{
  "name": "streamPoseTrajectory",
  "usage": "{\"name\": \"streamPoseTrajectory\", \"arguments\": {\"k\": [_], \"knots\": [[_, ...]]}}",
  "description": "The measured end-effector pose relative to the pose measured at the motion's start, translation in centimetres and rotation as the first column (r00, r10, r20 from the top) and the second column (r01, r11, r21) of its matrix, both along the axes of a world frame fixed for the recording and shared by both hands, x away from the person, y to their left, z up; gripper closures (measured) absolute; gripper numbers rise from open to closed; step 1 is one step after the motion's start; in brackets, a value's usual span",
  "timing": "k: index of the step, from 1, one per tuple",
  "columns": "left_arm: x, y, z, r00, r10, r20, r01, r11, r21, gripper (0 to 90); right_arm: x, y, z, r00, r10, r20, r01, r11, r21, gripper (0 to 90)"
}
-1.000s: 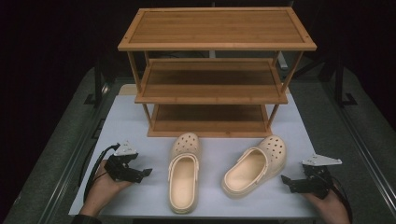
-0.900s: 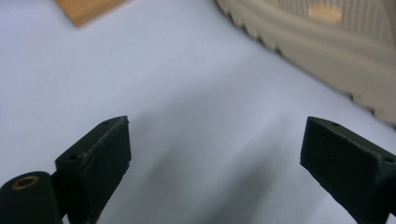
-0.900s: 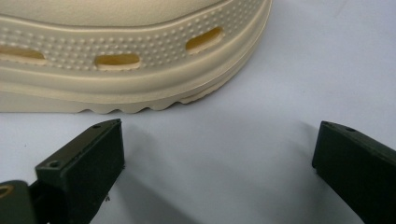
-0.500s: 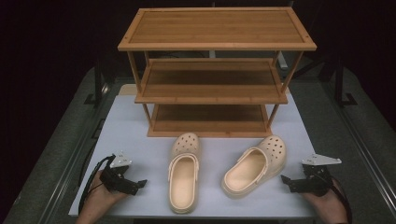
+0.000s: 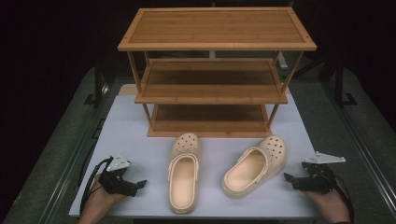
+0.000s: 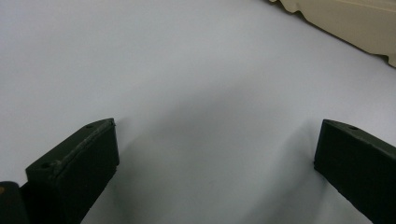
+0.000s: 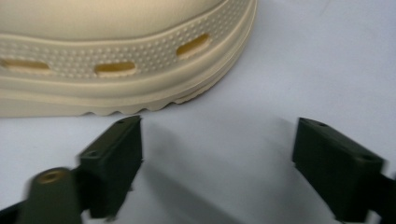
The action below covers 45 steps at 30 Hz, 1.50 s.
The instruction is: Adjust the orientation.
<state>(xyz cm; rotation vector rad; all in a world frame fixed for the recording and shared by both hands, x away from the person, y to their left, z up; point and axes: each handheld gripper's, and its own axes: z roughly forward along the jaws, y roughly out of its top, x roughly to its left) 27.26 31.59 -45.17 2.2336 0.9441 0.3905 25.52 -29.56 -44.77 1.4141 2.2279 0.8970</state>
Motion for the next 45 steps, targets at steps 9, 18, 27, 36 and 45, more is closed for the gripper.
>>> {"name": "streamPoseTrajectory", "arguments": {"k": [9, 18, 27, 36, 45], "knots": [[0.0, 0.0, 0.0, 1.0, 0.001, -0.001, -0.001, 1.0, -0.004, 0.0, 0.6, -0.8, 2.0, 0.9986, -0.03, 0.045, 0.028, 0.999, 0.043, 57.8], [0.1, 0.0, 0.0, 1.0, 0.002, -0.003, -0.002, 1.0, -0.007, 0.0, 2.2, -1.0, 3.7, 0.9957, -0.024, 0.089, 0.018, 0.998, 0.067, 89.7], [0.1, 0.0, 0.0, 1.0, 0.001, -0.006, -0.001, 1.0, -0.008, 0.0, 4.6, -0.6, 4.6, 0.9983, -0.039, 0.042, 0.035, 0.993, 0.111, 89.9], [0.1, 0.0, 0.0, 1.0, 0.001, -0.007, -0.001, 1.0, -0.009, 0.0, 7.6, -0.2, 4.4, 0.999, -0.04, 0.02, 0.038, 0.992, 0.117, 90.0], [0.1, 0.0, 0.0, 1.0, 0.002, -0.008, -0.002, 1.0, -0.009, 0.0, 8.6, 0.2, 3.5, 0.9993, -0.026, -0.026, 0.028, 0.994, 0.101, 90.0]]}}
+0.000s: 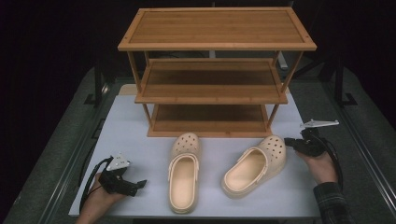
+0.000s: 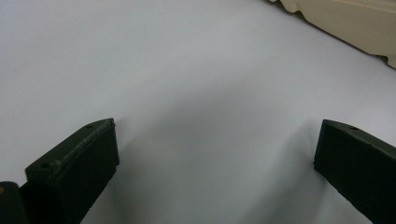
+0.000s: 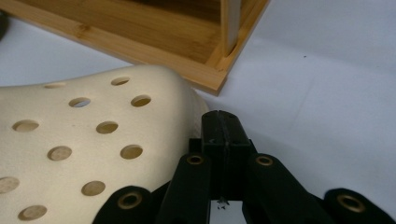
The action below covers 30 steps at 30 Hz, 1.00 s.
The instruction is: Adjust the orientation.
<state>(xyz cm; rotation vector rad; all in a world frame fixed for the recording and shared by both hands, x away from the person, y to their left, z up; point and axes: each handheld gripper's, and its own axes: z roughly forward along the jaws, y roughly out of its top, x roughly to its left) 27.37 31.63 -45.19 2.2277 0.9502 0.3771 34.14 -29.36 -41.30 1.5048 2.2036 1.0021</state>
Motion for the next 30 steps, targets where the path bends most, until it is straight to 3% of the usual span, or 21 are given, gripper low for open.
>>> {"name": "streamPoseTrajectory", "arguments": {"k": [15, 30], "knots": [[0.0, 0.0, 0.0, 1.0, 0.001, -0.002, -0.001, 1.0, -0.001, 0.0, 0.1, 0.9, -0.2, 0.9988, 0.047, -0.01, -0.047, 0.999, 0.007, 90.0], [0.0, 0.0, 0.0, 1.0, 0.001, -0.002, -0.001, 1.0, -0.001, 0.0, 0.2, 4.5, 0.2, 0.9904, 0.136, -0.023, -0.137, 0.99, -0.028, 90.0]]}}
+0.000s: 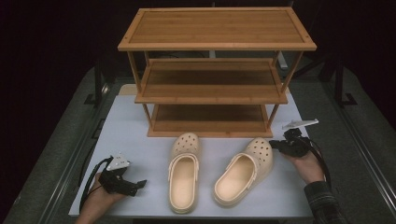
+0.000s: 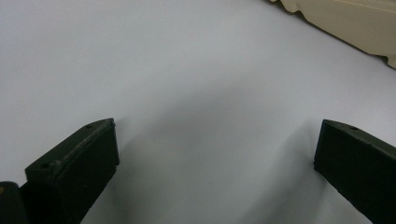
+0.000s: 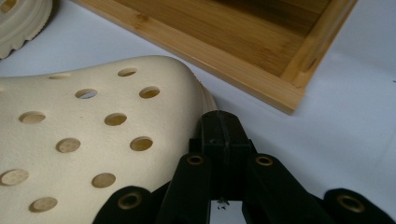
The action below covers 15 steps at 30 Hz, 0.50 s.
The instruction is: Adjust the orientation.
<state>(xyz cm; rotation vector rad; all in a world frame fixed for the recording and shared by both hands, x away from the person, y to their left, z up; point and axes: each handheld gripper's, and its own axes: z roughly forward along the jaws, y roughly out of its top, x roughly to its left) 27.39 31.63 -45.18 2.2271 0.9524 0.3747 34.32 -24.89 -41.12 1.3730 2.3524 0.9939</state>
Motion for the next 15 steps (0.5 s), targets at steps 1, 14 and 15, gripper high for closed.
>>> {"name": "streamPoseTrajectory", "arguments": {"k": [1, 14, 15], "knots": [[0.0, 0.0, 0.0, 1.0, 0.0, 0.0, 0.0, 1.0, 0.0, 0.0, 0.0, 0.2, 0.0, 1.0, 0.006, 0.001, -0.006, 1.0, -0.002, 90.0], [0.0, 0.0, 0.0, 1.0, -0.001, 0.001, 0.001, 1.0, 0.0, 0.0, -1.4, -0.5, -0.4, 0.9993, 0.007, 0.038, -0.007, 1.0, 0.018, 90.0], [0.0, 0.0, 0.0, 1.0, 0.0, 0.001, 0.0, 1.0, -0.001, 0.0, -1.5, -0.7, -0.4, 0.9993, 0.01, 0.035, -0.01, 1.0, 0.02, 89.9]]}}
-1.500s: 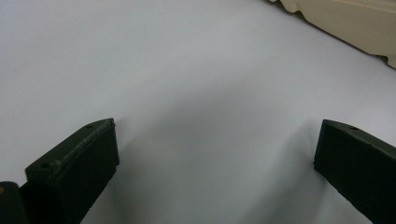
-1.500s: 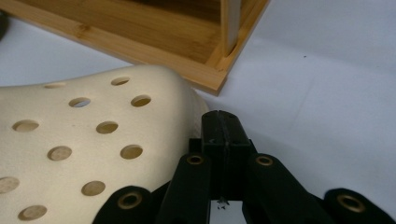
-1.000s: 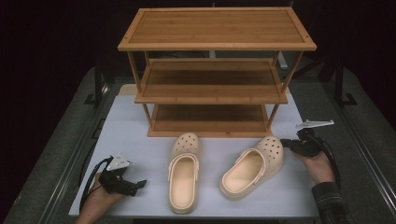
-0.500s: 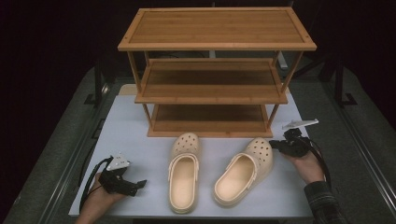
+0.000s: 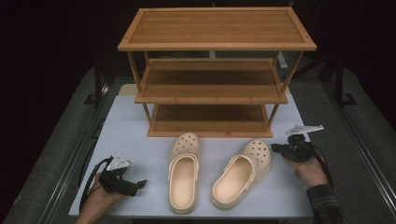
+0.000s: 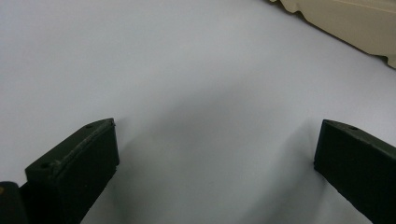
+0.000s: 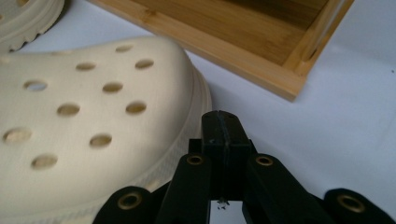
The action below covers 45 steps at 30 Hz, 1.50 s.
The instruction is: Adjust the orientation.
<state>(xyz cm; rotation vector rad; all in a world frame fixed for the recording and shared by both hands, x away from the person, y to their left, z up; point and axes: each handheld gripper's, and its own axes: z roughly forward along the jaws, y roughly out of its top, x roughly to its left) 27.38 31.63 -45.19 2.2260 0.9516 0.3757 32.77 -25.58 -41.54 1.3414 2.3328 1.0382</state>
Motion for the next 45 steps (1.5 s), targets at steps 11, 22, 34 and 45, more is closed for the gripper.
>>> {"name": "streamPoseTrajectory", "arguments": {"k": [11, 22, 34, 45], "knots": [[0.0, 0.0, 0.0, 1.0, -0.001, 0.001, 0.001, 1.0, 0.001, 0.0, -3.7, -1.4, 0.6, 0.9999, 0.017, 0.002, -0.017, 0.999, 0.047, 89.8], [0.0, 0.0, 0.0, 1.0, -0.001, 0.0, 0.001, 1.0, 0.0, 0.0, -4.8, -1.1, -0.7, 0.9983, 0.052, -0.027, -0.051, 0.998, 0.027, 89.6], [0.0, 0.0, 0.0, 1.0, -0.001, 0.0, 0.001, 1.0, 0.0, 0.0, -3.8, 0.2, -1.7, 0.9939, 0.107, -0.029, -0.106, 0.994, 0.042, 89.6], [0.0, 0.0, 0.0, 1.0, -0.001, 0.0, 0.001, 1.0, 0.0, 0.0, -2.2, 1.5, -1.5, 0.9914, 0.121, -0.05, -0.12, 0.992, 0.032, 89.5]]}}
